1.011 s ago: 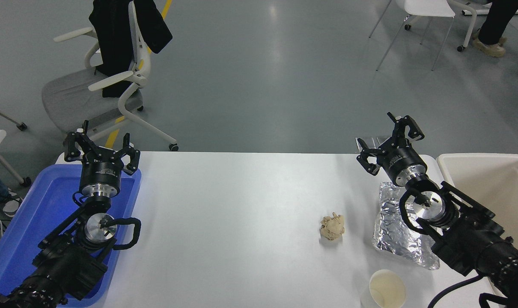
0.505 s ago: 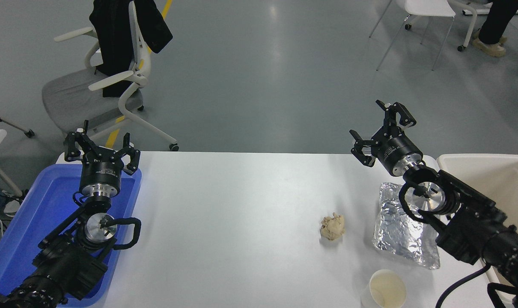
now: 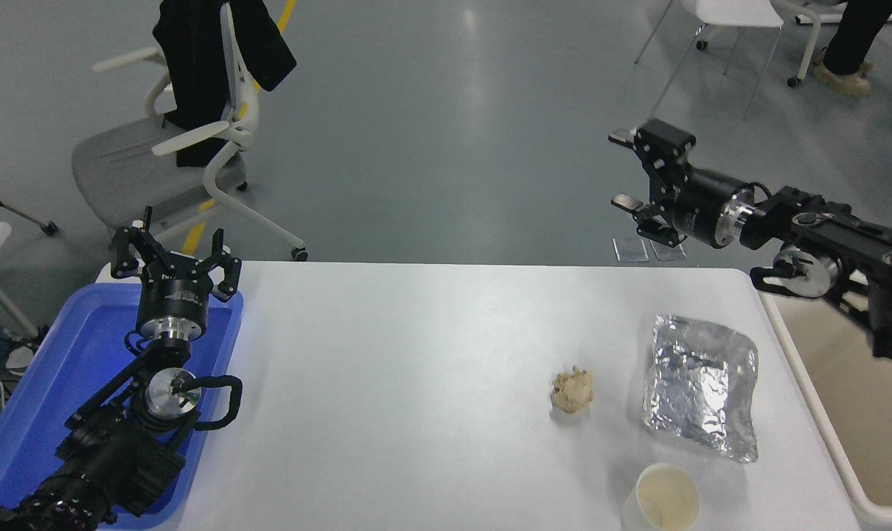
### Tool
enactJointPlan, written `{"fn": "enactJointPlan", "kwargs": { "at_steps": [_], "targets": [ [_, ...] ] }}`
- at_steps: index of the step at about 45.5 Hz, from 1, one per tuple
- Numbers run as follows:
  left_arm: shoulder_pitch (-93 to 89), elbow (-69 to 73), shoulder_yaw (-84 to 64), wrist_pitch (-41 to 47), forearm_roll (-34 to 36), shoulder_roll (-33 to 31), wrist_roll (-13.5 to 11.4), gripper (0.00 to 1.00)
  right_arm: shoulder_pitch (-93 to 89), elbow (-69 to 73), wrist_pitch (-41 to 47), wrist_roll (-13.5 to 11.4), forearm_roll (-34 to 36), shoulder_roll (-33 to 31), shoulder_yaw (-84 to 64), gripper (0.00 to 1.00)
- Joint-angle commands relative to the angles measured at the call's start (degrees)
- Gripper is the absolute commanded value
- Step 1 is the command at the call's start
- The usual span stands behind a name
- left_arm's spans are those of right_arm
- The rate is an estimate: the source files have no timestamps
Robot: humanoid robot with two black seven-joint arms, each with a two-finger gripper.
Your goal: Pick up paper cup place in dustbin
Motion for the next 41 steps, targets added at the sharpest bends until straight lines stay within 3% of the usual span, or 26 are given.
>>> {"fn": "enactJointPlan", "kwargs": {
  "at_steps": [1,8,17,30,41],
  "targets": [
    [0.00,0.00,0.00,0.00,0.00,0.05,0.01,0.99,16.14,9.58,0.19,-0.01,-5.49,-1.94,-24.53,1.00],
    [0.00,0.00,0.00,0.00,0.00,0.05,0.10,0.99,25.19,17.05,0.28,-0.01,-7.26,-1.06,-34.46,1.00],
    [0.00,0.00,0.00,0.00,0.00,0.05,0.01,0.99,40.92,27.95,1.77,0.08,-6.99,5.88,-50.28,1.00],
    [0.08,0.00,0.00,0.00,0.09,0.05,0.01,0.99,57.80,38.76,13.36,-0.18,-3.31,13.70,-60.31,1.00],
    [0.08,0.00,0.00,0.00,0.09,0.05,0.01,0.99,70.46,44.92,24.88,-0.36,1.80,14.41,-67.08,1.00]
  ]
}}
